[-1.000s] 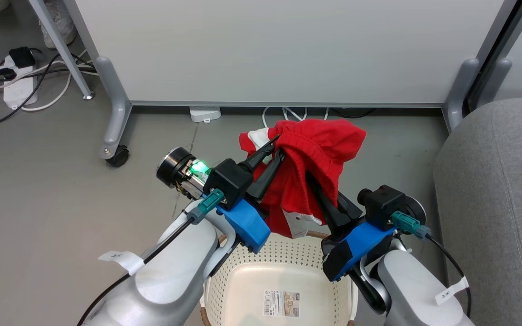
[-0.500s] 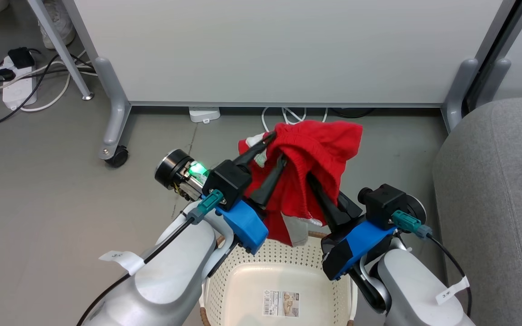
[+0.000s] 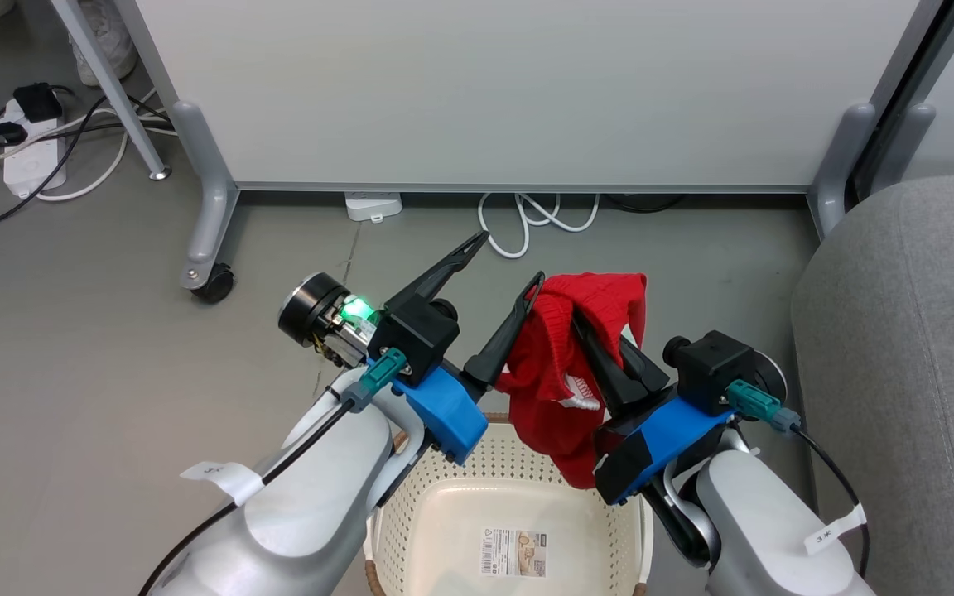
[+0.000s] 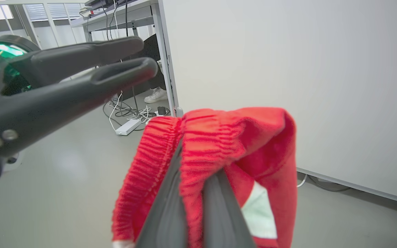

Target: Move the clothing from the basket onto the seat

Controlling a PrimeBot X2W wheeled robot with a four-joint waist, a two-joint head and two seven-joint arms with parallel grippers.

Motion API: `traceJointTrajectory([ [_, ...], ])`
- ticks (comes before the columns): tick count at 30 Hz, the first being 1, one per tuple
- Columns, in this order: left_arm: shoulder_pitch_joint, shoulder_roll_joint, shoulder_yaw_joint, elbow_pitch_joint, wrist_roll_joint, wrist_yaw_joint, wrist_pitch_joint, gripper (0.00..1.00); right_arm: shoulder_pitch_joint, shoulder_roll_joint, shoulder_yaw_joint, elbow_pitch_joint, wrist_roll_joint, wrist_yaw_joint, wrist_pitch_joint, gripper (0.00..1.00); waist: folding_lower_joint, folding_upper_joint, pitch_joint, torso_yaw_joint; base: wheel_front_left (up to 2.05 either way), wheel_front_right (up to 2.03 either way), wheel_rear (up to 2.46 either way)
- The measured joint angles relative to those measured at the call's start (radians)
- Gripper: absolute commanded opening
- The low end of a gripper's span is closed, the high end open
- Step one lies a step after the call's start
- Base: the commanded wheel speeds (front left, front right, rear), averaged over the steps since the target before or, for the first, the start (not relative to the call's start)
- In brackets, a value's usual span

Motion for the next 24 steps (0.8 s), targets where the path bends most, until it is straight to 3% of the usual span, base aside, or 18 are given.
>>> traceJointTrajectory([
  [11, 0.011, 0.004, 0.015, -0.019, 0.006, 0.001, 0.000, 1.00, 0.007, 0.000, -0.060, -0.044, -0.028, 0.000, 0.000, 0.00, 0.0000, 0.0000, 0.020, -0.057, 0.00, 0.00, 0.00],
  [24, 0.012, 0.011, 0.021, -0.038, 0.016, 0.003, 0.000, 1.00, 0.025, -0.022, -0.154, -0.132, -0.055, 0.000, 0.000, 0.00, 0.0000, 0.0000, 0.081, -0.201, 0.00, 0.00, 0.00],
])
